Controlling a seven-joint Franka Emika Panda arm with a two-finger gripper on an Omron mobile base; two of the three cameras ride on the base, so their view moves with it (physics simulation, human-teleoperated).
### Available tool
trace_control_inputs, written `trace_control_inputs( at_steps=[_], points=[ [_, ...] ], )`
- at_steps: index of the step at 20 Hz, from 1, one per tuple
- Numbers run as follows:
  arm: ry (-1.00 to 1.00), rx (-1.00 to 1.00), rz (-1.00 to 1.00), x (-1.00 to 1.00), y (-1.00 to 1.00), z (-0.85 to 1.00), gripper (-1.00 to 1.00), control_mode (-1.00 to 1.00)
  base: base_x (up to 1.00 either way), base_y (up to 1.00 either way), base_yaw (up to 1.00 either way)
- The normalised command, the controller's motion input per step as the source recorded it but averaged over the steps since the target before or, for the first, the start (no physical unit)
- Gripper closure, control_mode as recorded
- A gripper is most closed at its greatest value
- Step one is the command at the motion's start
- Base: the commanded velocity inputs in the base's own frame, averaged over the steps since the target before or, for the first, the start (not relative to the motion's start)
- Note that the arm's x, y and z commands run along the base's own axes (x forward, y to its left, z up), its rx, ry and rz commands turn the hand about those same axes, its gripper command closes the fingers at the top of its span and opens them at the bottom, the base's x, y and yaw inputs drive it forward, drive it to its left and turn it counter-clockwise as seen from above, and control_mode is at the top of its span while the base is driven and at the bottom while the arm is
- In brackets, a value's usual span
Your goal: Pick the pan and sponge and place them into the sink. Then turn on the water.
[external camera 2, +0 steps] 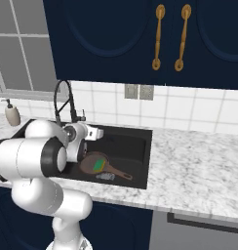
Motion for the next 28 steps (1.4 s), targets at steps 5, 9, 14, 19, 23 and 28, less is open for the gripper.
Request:
trace_control_inputs(
  at_steps=[5, 9, 14, 19, 23, 28],
  points=[
    [0.00, 0.00, 0.00, 0.16, 0.31, 0.00, -1.00, -1.00, 0.00, 0.00, 0.00],
    [-0.02, 0.00, 0.00, 0.15, 0.27, -0.01, -1.00, -1.00, 0.00, 0.00, 0.00],
    [-0.04, 0.00, 0.00, 0.14, 0.12, 0.00, -1.00, -1.00, 0.00, 0.00, 0.00],
    [-0.07, 0.00, 0.02, 0.17, 0.00, -0.03, -1.00, -1.00, 0.00, 0.00, 0.00],
    [-0.08, 0.00, 0.05, 0.08, 0.00, -0.10, -1.00, -1.00, 0.00, 0.00, 0.00],
    [-0.10, 0.00, 0.06, 0.01, 0.00, -0.13, -1.00, -1.00, 0.00, 0.00, 0.00]
  ],
)
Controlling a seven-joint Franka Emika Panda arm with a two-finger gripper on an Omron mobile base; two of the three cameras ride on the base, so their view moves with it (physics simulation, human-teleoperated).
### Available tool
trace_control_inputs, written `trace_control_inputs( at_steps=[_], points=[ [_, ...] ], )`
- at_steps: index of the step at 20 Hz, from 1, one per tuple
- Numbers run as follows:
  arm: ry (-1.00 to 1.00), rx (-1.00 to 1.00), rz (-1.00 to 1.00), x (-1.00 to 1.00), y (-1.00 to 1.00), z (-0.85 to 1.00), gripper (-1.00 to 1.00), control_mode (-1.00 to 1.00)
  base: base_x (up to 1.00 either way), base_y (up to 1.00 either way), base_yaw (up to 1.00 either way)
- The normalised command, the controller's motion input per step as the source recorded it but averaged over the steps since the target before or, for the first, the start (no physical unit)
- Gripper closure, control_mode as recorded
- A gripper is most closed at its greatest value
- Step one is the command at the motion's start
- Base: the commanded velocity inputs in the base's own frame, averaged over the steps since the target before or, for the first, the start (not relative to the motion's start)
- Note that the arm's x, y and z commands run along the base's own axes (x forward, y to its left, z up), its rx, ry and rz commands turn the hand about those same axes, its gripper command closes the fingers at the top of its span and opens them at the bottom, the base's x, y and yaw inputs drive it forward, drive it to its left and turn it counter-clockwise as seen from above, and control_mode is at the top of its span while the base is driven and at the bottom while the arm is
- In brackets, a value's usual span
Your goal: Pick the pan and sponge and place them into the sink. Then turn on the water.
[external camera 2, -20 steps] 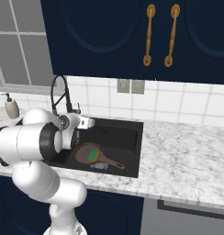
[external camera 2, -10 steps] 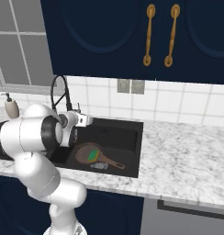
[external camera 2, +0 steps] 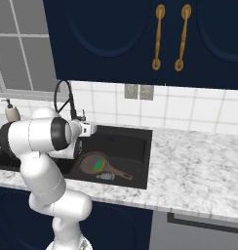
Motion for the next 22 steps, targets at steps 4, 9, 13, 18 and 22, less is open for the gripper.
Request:
trace_control_inputs(
  at_steps=[4, 9, 13, 18, 22],
  points=[
    [-0.10, 0.00, 0.06, 0.00, 0.00, -0.14, -1.00, -1.00, 0.00, 0.00, 0.00],
    [-0.10, 0.00, 0.04, 0.00, 0.00, -0.14, -1.00, -1.00, 0.00, 0.00, 0.00],
    [-0.09, 0.00, 0.04, 0.00, 0.00, -0.13, -1.00, -1.00, 0.00, 0.00, 0.00],
    [-0.09, 0.00, 0.04, 0.00, 0.00, -0.11, -1.00, -1.00, 0.00, 0.00, 0.00],
    [-0.08, 0.00, 0.01, 0.03, 0.00, -0.11, -1.00, -1.00, 0.00, 0.00, 0.00]
  ],
)
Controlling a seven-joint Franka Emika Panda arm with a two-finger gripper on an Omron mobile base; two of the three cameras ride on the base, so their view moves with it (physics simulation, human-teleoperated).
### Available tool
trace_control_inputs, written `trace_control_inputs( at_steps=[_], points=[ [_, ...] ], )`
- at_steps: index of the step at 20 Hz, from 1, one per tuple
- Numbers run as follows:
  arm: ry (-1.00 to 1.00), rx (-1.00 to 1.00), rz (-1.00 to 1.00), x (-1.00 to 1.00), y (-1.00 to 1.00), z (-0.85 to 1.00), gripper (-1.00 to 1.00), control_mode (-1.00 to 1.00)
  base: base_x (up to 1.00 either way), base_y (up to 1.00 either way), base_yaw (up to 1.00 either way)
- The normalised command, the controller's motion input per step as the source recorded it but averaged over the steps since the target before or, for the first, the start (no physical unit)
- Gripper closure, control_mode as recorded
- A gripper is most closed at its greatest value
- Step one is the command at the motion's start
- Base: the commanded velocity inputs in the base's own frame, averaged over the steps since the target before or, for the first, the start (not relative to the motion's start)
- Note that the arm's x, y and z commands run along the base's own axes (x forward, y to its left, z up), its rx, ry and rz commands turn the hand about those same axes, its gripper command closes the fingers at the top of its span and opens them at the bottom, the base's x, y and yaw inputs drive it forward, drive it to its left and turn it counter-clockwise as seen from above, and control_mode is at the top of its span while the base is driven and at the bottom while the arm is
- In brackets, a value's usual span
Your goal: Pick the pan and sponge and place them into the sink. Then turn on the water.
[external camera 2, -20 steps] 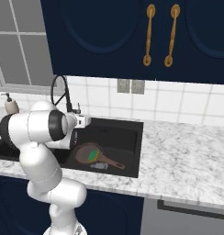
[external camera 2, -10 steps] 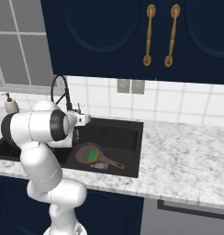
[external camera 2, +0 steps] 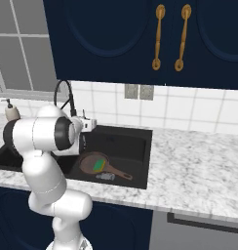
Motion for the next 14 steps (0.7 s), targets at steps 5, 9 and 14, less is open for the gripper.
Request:
trace_control_inputs(
  at_steps=[5, 9, 14],
  points=[
    [-0.08, 0.00, 0.00, 0.08, 0.00, -0.19, -1.00, -1.00, 0.00, 0.00, 0.00],
    [-0.09, 0.00, 0.00, 0.10, 0.00, -0.22, -1.00, -1.00, 0.00, 0.00, 0.00],
    [-0.08, 0.00, 0.00, 0.06, 0.00, -0.30, -1.00, -1.00, 0.00, 0.00, 0.00]
  ],
)
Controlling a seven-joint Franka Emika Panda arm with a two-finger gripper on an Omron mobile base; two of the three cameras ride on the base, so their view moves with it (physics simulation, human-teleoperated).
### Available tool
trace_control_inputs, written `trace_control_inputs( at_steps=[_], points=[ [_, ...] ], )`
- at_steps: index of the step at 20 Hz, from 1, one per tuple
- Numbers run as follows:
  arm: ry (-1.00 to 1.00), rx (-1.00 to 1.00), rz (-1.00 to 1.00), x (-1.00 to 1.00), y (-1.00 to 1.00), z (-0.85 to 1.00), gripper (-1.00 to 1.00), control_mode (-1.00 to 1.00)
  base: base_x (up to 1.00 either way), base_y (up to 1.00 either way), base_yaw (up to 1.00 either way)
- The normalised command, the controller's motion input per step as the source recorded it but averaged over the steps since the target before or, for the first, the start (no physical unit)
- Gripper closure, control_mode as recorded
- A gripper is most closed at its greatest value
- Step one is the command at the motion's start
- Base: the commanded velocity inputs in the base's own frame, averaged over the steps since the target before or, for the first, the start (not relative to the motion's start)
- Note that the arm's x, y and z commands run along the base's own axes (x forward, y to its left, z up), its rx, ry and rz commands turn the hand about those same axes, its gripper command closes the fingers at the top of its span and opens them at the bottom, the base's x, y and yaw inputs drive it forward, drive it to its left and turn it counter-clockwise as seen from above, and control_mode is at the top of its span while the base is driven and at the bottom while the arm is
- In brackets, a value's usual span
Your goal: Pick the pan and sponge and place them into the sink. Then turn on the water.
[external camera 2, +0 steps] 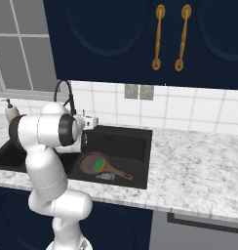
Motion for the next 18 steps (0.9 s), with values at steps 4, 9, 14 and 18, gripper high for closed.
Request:
trace_control_inputs(
  at_steps=[4, 9, 14, 18],
  points=[
    [-0.08, 0.00, 0.00, 0.10, 0.00, -0.37, -1.00, -1.00, 0.00, 0.00, 0.00],
    [-0.08, 0.00, 0.00, 0.22, 0.00, -0.25, -1.00, -1.00, 0.00, 0.00, 0.00],
    [-0.06, 0.00, 0.00, 0.22, 0.00, -0.16, -1.00, -1.00, 0.00, 0.00, 0.00],
    [-0.05, 0.00, 0.00, 0.16, 0.00, -0.18, -1.00, -1.00, 0.00, 0.00, 0.00]
  ],
)
